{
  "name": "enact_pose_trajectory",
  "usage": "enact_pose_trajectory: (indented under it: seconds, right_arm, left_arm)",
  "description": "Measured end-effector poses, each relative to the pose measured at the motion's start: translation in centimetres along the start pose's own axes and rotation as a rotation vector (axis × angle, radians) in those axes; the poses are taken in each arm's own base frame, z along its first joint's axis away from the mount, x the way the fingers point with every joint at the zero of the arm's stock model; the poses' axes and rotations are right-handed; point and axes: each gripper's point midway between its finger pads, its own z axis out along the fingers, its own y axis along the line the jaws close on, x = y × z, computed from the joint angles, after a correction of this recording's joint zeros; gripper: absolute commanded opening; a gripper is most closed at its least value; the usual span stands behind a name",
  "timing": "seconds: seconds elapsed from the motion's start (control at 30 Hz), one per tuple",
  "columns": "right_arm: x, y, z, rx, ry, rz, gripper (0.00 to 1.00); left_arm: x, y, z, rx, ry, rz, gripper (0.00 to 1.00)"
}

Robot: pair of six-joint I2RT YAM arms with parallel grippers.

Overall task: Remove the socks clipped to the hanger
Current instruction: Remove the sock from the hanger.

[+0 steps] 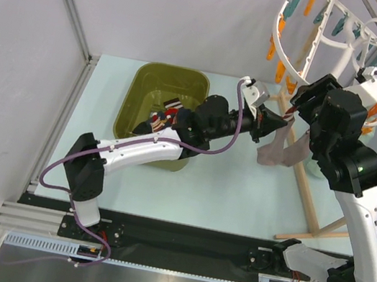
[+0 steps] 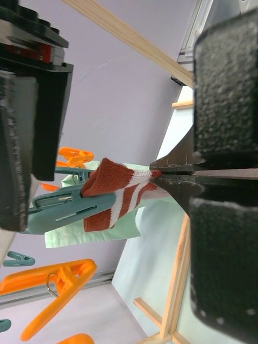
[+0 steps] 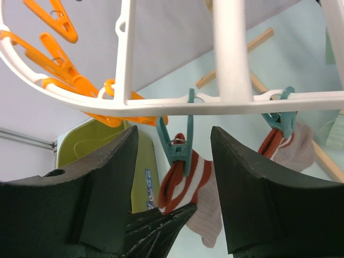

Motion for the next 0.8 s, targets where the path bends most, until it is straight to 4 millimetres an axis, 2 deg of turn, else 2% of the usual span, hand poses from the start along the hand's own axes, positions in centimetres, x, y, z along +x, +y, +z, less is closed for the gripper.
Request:
enact_pose_trajectory:
  seconds: [0.2, 0.47, 0.7, 0.8]
  right_arm:
    - [-0.4, 0.3, 0.1, -0.012, -0.015, 0.006, 0.6]
    - [0.5, 0.3, 1.3, 0.005, 0.01, -0.006, 0.59]
    - [0.9, 0.1, 1.7, 0.012, 0.017, -0.008, 0.49]
    - [0.8, 0.0, 1.8, 0.012, 0.016, -0.006, 0.42]
  left_arm:
    - [0.2, 0.0, 0.0, -0.002, 0.004, 0.001, 0.0]
    - [0.2, 0.1, 0.0, -0.009, 0.004, 0.005, 0.0]
    - [0.0, 0.0, -0.1, -0.008, 0.001, 0.007, 0.0]
    - [-0.1, 0.0, -0.1, -0.008, -0.001, 0.006, 0.0]
